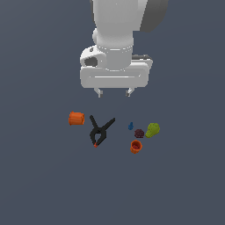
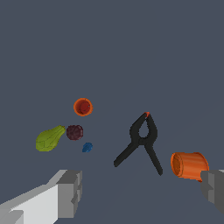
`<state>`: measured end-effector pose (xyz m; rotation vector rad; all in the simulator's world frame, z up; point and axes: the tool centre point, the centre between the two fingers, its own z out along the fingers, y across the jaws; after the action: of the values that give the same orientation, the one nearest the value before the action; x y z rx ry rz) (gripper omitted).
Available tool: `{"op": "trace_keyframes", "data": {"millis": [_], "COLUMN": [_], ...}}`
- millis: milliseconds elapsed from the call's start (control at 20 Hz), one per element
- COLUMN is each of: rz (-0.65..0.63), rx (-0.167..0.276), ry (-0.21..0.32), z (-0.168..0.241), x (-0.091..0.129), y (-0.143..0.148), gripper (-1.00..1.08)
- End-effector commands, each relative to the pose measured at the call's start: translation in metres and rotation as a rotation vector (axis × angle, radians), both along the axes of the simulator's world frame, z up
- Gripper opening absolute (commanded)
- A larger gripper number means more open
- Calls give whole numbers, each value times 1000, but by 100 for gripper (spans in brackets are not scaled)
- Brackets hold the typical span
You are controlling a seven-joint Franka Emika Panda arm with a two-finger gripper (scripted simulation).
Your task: Pick up a designated object from a clutter of objects.
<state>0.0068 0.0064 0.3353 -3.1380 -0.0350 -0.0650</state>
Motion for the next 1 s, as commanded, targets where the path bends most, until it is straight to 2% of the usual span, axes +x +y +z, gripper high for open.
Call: {"op": "trace_keyframes", "data": {"millis": [0, 450, 950], "rz": [0, -35, -3], "rx": [0, 28, 23], "ry": [0, 17, 17], "z": [0, -6, -11], "x": [0, 2, 4], "y": [0, 3, 6], "gripper": [100, 100, 100]}}
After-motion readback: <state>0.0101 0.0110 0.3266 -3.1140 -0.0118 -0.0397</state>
